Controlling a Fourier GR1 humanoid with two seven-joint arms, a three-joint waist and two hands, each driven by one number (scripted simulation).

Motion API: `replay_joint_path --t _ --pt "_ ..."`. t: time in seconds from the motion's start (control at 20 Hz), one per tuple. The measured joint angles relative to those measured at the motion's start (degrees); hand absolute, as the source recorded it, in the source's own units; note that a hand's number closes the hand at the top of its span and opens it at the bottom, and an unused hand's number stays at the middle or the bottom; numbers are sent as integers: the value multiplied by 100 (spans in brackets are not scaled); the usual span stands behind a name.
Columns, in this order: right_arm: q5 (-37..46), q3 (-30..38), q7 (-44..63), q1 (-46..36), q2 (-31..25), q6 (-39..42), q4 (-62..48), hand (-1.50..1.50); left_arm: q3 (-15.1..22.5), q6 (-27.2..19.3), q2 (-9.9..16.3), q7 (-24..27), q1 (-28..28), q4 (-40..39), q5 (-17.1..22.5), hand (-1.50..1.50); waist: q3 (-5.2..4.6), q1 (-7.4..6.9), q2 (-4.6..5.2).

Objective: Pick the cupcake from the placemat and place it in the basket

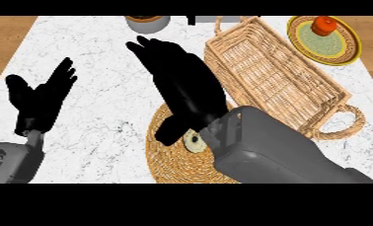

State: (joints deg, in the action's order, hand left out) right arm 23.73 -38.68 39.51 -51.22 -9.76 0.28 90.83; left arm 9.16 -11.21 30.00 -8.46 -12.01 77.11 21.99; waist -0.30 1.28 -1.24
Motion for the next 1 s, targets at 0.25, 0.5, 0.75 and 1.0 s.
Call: replay_joint_path --t 0.25,0.5,0.75,1.0 --pt "-537 622 1433 -905 -245 1336 171 -150 -93 101 55 37 35 -10 16 0 13 -38 34" --pt "-1821 1221 1687 -1029 -623 2286 328 -150 -123 98 4 59 68 24 -19 0 21 -33 58" --pt "-2788 1562 1859 -778 -958 2580 761 -150 -173 140 -24 1 48 38 -72 0 27 -33 73" --pt "-3226 1858 1840 80 -1384 2623 1724 -150 -201 118 -150 -7 95 140 -188 0 30 -41 85"
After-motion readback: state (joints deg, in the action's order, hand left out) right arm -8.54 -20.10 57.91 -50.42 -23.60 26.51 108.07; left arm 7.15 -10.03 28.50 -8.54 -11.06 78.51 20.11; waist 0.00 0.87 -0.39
